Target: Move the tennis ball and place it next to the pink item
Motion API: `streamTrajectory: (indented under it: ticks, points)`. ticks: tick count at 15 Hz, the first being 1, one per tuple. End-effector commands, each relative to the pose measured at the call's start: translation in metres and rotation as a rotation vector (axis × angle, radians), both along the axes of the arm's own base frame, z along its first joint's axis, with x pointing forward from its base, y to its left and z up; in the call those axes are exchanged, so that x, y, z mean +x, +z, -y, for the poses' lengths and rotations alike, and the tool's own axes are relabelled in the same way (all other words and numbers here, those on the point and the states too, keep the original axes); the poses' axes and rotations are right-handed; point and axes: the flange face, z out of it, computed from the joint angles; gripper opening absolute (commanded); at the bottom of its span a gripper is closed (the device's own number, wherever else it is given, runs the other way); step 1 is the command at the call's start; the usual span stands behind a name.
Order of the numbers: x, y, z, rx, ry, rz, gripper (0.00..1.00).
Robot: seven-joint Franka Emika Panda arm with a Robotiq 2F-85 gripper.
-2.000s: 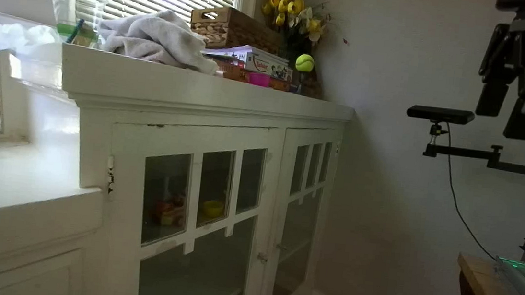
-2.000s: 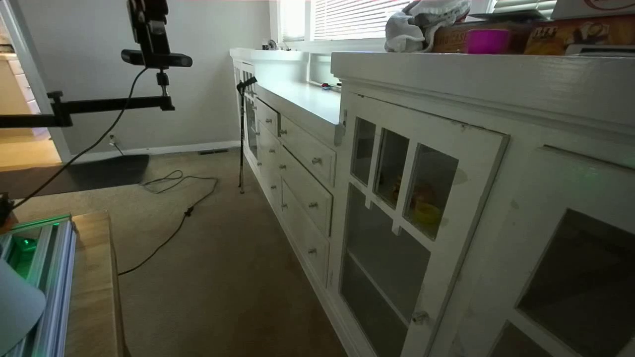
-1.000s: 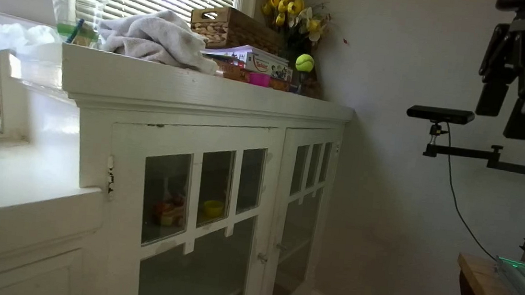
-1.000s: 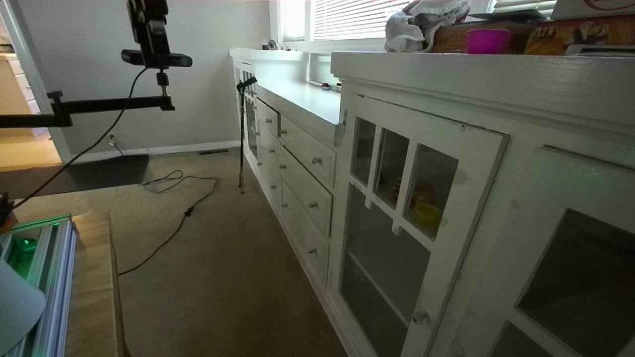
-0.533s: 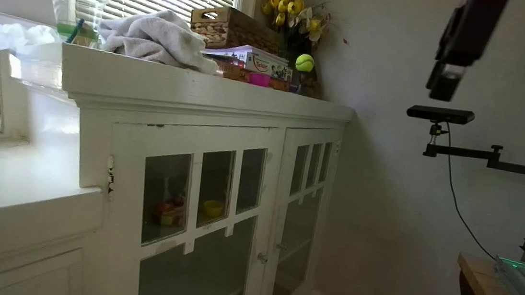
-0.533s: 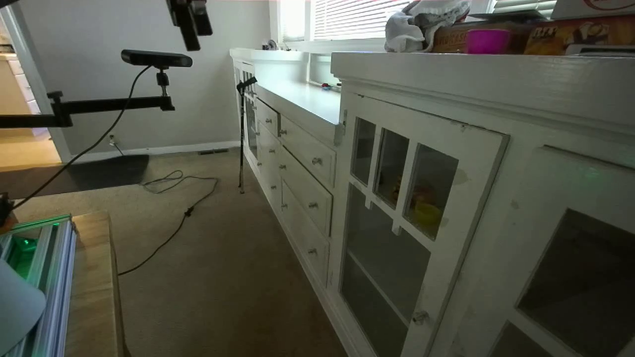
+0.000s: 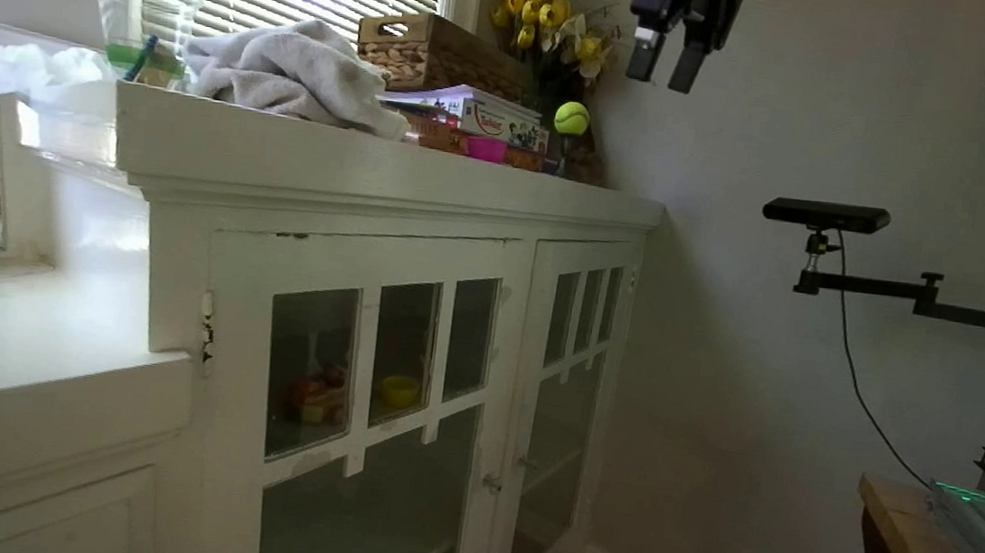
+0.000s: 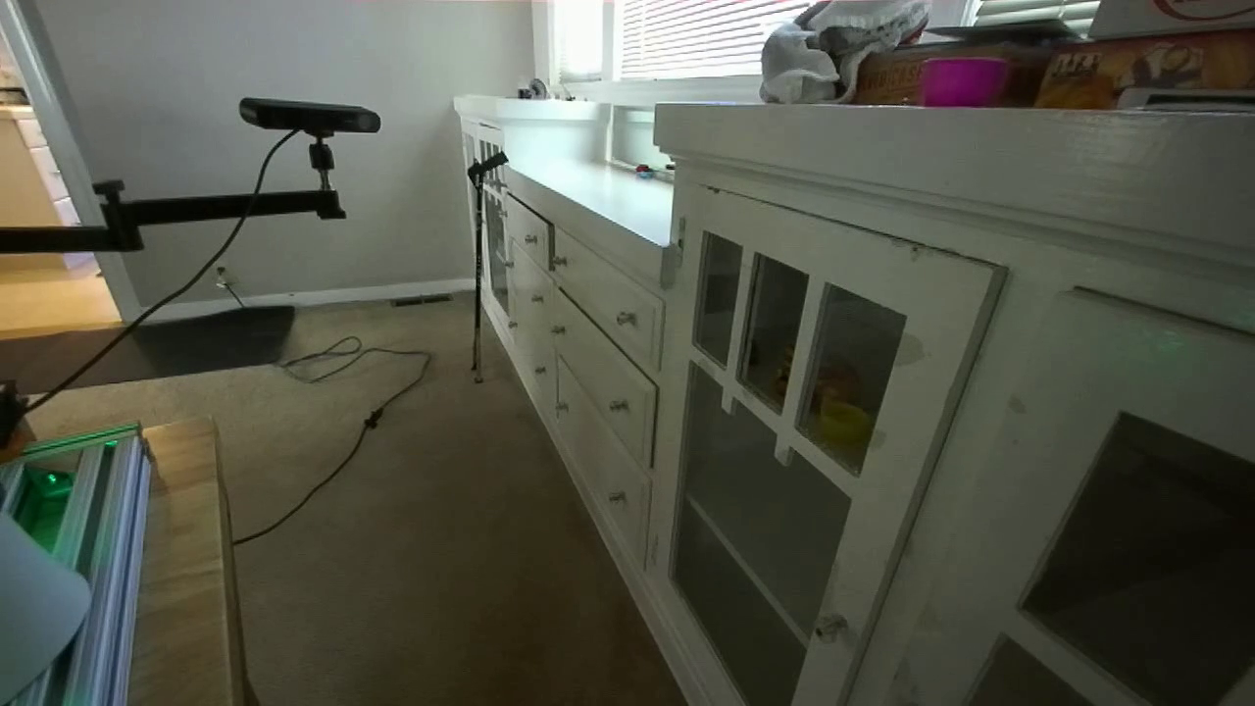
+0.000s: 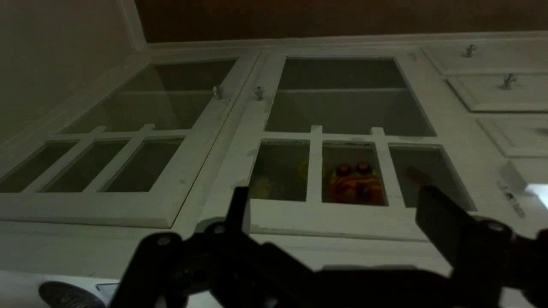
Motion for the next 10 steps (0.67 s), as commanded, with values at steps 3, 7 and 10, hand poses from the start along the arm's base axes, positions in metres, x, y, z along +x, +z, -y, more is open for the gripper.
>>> streamTrajectory:
  ticks: [3,7,10]
  points:
    - [0.084,0.042,0.056,0.002,-0.140,0.090,1.00]
    - [0.126,0.059,0.099,-0.041,-0.279,0.174,1.00]
    - [0.148,0.065,0.128,-0.090,-0.429,0.235,1.00]
